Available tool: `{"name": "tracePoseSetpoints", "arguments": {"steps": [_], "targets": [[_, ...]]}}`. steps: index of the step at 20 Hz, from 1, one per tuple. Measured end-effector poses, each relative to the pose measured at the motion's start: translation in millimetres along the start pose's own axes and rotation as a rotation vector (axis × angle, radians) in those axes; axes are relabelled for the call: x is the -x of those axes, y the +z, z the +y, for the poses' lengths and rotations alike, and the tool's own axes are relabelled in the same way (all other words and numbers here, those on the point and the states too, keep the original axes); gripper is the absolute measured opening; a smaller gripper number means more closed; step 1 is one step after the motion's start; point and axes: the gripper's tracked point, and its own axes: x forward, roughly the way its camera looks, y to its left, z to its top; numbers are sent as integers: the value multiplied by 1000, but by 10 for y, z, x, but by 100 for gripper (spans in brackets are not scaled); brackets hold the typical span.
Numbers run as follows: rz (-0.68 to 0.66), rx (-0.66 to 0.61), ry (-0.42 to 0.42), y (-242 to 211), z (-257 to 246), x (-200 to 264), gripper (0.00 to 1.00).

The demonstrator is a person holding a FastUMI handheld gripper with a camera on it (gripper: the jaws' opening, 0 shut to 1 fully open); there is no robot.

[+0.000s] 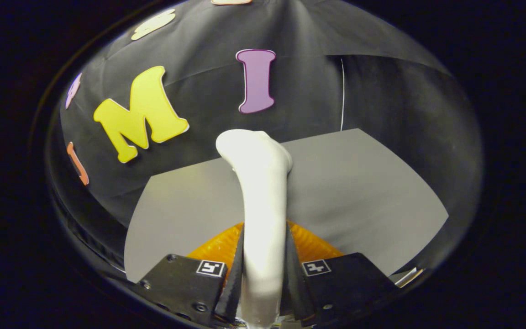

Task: Iron the clothes twice with a garment steamer, once on the left side and once on the right side.

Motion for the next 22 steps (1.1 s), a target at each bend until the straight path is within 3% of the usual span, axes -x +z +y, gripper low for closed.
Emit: {"name": "tracePoseSetpoints", "arguments": {"steps": [8,11,22], "targets": [[-101,-177,89,175,1,136,40],[-184,-227,142,194,0,461,38],[-385,-175,261,-118,319,1696,37]]}}
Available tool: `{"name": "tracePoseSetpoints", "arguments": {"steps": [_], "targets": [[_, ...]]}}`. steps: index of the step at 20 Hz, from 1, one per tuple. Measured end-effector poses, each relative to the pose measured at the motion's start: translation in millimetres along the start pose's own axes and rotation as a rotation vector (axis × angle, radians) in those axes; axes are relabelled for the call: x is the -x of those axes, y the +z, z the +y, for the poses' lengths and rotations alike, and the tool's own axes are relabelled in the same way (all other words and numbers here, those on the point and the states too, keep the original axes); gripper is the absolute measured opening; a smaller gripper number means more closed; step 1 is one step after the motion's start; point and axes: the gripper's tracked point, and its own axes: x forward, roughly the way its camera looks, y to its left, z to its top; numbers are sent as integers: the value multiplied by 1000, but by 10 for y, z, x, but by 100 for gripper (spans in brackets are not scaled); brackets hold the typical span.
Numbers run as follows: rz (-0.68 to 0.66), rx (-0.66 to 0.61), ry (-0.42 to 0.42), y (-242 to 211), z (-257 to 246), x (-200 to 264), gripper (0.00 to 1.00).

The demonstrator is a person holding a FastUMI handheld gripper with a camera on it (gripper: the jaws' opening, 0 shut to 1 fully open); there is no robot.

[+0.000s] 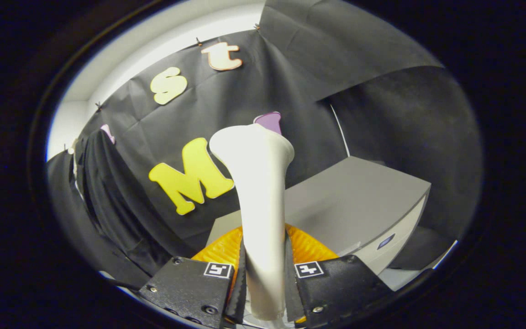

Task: Iron the clothes twice with a garment steamer, once on the left side and once on the right side.

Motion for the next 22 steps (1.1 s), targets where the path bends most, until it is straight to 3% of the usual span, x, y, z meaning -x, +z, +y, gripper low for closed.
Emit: {"name": "tracePoseSetpoints", "arguments": {"steps": [14,22], "targets": [[-133,118,66,-661,1157,1226,37],[-224,191,138,-807,2055,1462,37]]}}
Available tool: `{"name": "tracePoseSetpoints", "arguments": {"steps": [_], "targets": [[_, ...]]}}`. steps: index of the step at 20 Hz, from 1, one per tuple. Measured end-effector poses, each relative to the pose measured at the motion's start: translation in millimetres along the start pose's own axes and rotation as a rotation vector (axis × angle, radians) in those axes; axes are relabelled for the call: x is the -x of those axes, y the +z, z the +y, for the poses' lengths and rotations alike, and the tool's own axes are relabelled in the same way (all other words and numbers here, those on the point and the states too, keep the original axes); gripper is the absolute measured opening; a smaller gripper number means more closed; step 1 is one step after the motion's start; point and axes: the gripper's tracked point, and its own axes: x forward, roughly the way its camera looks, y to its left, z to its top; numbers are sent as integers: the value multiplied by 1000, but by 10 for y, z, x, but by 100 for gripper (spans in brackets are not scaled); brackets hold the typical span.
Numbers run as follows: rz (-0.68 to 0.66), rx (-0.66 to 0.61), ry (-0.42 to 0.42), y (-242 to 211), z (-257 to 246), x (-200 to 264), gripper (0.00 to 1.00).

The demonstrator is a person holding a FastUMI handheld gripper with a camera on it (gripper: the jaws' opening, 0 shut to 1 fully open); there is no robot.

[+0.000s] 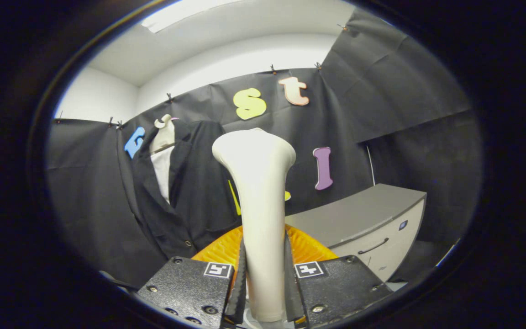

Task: Iron the clothes twice with a garment steamer, once on the left side and once on the right side.

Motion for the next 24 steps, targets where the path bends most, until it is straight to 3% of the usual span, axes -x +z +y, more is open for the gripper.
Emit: {"name": "tracePoseSetpoints", "arguments": {"steps": [14,24], "targets": [[-109,96,200,335,1135,-843,37],[-243,177,183,897,1501,-1475,37]]}}
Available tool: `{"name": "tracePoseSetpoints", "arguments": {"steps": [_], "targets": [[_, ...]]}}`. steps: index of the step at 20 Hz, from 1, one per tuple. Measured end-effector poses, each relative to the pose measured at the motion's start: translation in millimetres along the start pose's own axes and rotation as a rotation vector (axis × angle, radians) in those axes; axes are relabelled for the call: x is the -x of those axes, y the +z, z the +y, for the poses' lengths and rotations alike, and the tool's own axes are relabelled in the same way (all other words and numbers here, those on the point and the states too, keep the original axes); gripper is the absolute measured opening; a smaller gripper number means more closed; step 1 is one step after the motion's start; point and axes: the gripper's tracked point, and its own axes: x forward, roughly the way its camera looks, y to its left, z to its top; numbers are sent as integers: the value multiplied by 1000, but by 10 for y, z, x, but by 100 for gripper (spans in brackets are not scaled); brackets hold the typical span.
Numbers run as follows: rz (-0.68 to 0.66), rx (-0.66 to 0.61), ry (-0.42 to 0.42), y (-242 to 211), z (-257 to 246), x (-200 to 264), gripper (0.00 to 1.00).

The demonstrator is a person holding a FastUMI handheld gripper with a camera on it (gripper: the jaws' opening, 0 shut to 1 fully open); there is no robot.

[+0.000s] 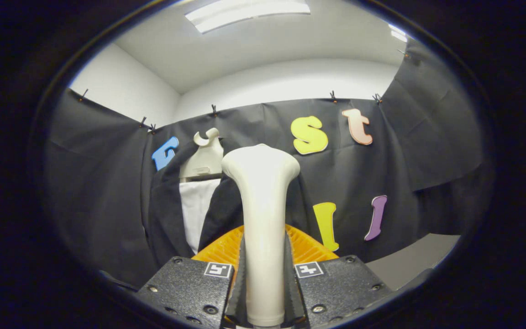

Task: Iron the clothes twice with a garment steamer, once on the left side and once on the right side.

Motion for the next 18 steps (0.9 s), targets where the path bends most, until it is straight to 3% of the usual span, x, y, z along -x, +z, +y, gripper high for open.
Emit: {"name": "tracePoseSetpoints", "arguments": {"steps": [10,18], "targets": [[71,67,-1,-404,75,-139,37],[187,74,-36,-924,-36,274,37]]}}
